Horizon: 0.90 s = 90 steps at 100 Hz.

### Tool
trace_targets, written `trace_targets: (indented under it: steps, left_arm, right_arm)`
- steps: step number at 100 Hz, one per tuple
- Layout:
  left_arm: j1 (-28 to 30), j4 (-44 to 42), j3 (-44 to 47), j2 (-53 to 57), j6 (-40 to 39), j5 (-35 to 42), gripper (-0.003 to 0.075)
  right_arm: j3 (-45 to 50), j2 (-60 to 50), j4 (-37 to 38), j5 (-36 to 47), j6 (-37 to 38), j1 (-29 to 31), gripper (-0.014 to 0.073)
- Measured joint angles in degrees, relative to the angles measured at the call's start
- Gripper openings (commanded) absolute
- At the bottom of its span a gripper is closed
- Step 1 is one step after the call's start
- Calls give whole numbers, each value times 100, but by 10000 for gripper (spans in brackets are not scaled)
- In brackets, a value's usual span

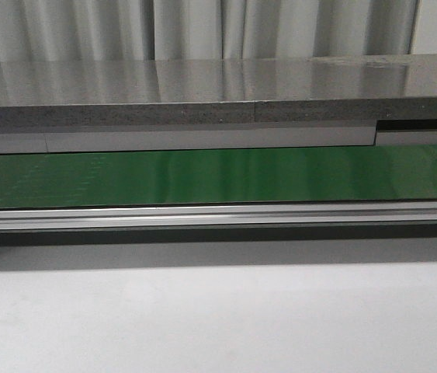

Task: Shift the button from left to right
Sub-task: 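Lift the button and lower it onto the conveyor belt near the tray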

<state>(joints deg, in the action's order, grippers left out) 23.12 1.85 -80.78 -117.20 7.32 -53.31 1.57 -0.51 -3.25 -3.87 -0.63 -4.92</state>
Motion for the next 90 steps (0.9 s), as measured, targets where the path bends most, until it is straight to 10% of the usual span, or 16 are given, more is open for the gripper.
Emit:
trace_targets:
  steps: [43,90]
  left_arm:
    - [0,13,0,-36,10,155,-13]
    - [0,51,-245,335,19,4,-20]
  right_arm:
    - [0,0,0,0,0,0,-68]
    - [0,0,0,0,0,0,-68]
